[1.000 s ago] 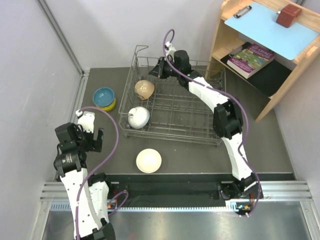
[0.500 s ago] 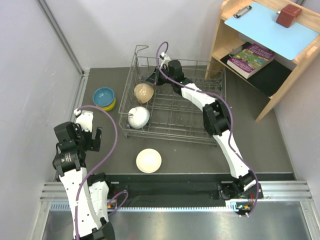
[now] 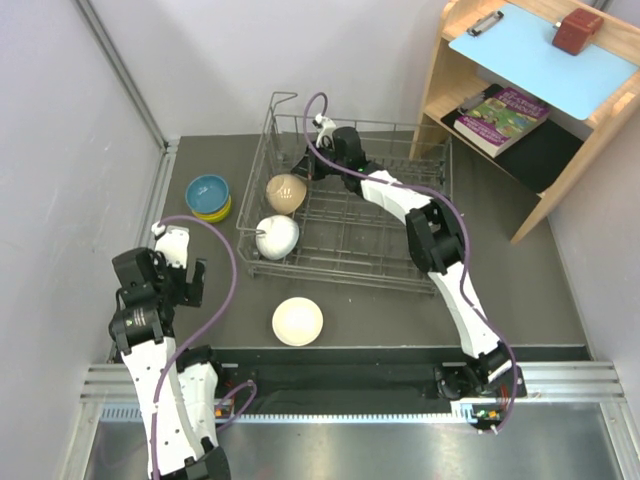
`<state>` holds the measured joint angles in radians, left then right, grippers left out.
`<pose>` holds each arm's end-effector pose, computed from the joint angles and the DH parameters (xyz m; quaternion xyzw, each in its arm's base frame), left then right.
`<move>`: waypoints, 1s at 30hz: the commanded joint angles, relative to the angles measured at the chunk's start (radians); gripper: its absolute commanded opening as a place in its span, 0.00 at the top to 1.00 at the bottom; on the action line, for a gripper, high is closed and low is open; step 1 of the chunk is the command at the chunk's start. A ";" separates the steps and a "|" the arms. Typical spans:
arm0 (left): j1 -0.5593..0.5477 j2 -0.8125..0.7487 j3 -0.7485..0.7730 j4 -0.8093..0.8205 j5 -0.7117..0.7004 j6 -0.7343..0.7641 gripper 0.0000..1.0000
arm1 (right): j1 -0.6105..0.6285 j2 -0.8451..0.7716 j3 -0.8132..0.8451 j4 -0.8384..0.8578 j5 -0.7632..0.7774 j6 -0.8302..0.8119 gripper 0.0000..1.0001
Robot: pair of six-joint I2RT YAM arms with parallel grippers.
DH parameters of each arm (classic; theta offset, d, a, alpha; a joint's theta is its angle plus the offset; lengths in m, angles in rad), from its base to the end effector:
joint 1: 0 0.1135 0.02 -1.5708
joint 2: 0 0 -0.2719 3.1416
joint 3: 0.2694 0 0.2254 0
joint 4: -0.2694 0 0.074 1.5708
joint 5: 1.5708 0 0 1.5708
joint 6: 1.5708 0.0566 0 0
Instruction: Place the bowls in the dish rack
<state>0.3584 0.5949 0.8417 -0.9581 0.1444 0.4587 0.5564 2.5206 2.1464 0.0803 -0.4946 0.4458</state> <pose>0.0865 0.0237 0.2923 0.0755 0.9041 0.1049 0.4074 0.4816 0.3311 0.2123 -0.1887 0.7693 0.4500 0.4124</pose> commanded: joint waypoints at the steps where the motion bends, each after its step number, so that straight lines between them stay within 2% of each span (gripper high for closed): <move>1: -0.009 -0.030 -0.007 0.028 0.001 -0.003 0.01 | 0.022 -0.091 -0.052 -0.059 -0.013 -0.032 1.00; 9: -0.009 -0.041 0.002 0.045 0.018 -0.032 0.01 | 0.046 -0.134 -0.102 -0.077 -0.029 -0.062 1.00; 20: -0.010 -0.053 -0.001 0.036 0.018 -0.032 0.01 | 0.053 -0.111 0.020 -0.079 0.007 -0.122 0.99; 30: -0.009 -0.049 -0.009 0.044 0.015 -0.032 0.01 | 0.085 -0.101 0.073 -0.151 0.010 -0.274 0.99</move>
<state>0.3515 0.5495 0.8394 -0.9516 0.1520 0.4427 0.6258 2.4531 2.1517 -0.0402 -0.4732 0.2459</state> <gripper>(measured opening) 0.991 0.012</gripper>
